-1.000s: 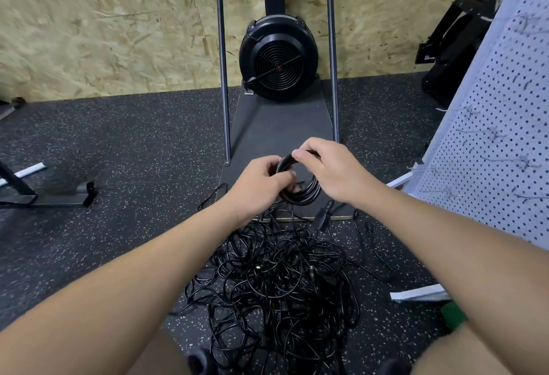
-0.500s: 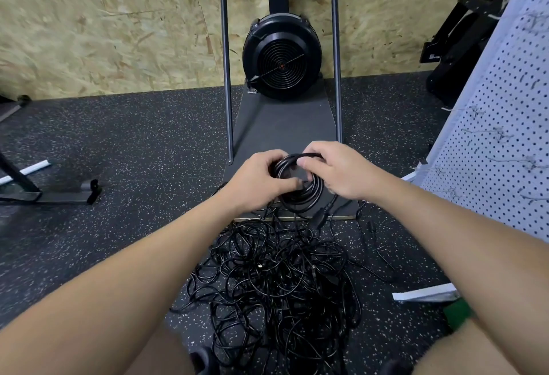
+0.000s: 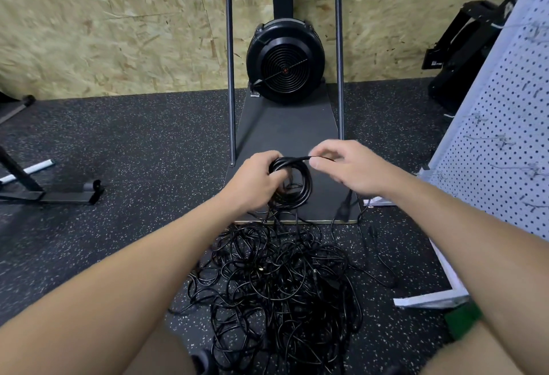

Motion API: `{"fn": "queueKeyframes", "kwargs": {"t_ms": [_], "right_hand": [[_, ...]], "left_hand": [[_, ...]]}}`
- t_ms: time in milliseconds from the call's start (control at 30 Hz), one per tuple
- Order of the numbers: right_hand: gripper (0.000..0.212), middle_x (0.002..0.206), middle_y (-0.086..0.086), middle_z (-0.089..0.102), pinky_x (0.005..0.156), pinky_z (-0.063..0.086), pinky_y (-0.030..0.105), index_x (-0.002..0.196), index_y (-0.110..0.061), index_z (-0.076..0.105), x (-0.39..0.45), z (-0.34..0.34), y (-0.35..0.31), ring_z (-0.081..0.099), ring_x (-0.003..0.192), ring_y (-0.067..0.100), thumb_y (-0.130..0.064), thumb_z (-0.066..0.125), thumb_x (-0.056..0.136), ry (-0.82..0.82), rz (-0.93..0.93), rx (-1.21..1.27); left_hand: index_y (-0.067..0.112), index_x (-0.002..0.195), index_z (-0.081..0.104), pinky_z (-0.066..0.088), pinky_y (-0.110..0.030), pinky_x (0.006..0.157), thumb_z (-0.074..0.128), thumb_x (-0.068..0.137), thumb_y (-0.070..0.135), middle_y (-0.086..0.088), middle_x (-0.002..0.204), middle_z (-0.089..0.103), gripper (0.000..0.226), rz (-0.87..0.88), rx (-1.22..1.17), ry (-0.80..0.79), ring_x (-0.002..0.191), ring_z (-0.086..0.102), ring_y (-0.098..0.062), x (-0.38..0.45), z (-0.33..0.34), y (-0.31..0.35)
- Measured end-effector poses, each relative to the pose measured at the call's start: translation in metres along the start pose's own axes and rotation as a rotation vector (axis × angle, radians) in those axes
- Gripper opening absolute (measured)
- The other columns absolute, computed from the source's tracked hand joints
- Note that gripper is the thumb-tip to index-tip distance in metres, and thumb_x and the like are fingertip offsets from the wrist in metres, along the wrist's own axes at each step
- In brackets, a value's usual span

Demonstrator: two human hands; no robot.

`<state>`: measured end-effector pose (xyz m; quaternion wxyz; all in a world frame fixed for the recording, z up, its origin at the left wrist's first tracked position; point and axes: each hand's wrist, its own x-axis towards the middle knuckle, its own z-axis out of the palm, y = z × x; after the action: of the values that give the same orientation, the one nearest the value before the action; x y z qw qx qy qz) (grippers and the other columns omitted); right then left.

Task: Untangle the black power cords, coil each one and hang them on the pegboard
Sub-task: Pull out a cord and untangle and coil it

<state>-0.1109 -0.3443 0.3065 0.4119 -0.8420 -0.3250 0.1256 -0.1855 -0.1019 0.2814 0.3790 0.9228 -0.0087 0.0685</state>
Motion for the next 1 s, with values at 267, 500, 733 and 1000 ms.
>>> {"fn": "queueKeyframes", "kwargs": {"t_ms": [267,500,733,1000], "right_hand": [[0.02,0.106,-0.014,0.067,0.088,0.046,0.033,0.095,-0.037,0.078,-0.002,-0.015,0.017,0.059,0.096,0.011,-0.042,0.064,0.108,-0.181,-0.043,-0.366],[0.009,0.088,-0.005,0.069,0.08,0.06,0.045,0.107,-0.026,0.058,0.005,0.005,0.025,0.067,0.077,0.023,-0.033,0.059,0.112,-0.115,0.043,-0.583],[0.027,0.07,0.003,0.077,0.072,0.064,0.039,0.09,-0.012,0.067,0.01,0.021,0.032,0.078,0.063,0.016,-0.02,0.055,0.113,0.075,0.147,-0.238],[0.022,0.102,0.034,0.075,0.065,0.066,0.03,0.11,0.016,0.068,0.011,0.034,0.016,0.078,0.069,0.023,-0.004,0.058,0.111,0.112,0.36,0.434]], "left_hand": [[0.002,0.107,0.07,0.059,-0.034,0.067,0.082,0.098,0.018,0.003,0.08,0.074,0.022,-0.049,-0.25,-0.43,0.068,0.068,-0.022,-0.014,-0.015,0.001],[0.01,0.099,0.065,0.057,-0.029,0.059,0.079,0.1,0.015,0.012,0.068,0.072,0.015,-0.012,-0.126,-0.373,0.061,0.069,-0.016,-0.019,-0.011,0.018],[0.013,0.092,0.067,0.06,-0.036,0.064,0.074,0.096,0.012,0.004,0.075,0.073,0.008,0.051,-0.063,-0.357,0.064,0.073,-0.017,-0.021,-0.008,0.018],[0.006,0.099,0.056,0.06,-0.044,0.06,0.07,0.09,0.007,-0.016,0.092,0.07,0.017,0.153,-0.091,-0.277,0.06,0.066,-0.02,-0.016,-0.002,0.026]]}}
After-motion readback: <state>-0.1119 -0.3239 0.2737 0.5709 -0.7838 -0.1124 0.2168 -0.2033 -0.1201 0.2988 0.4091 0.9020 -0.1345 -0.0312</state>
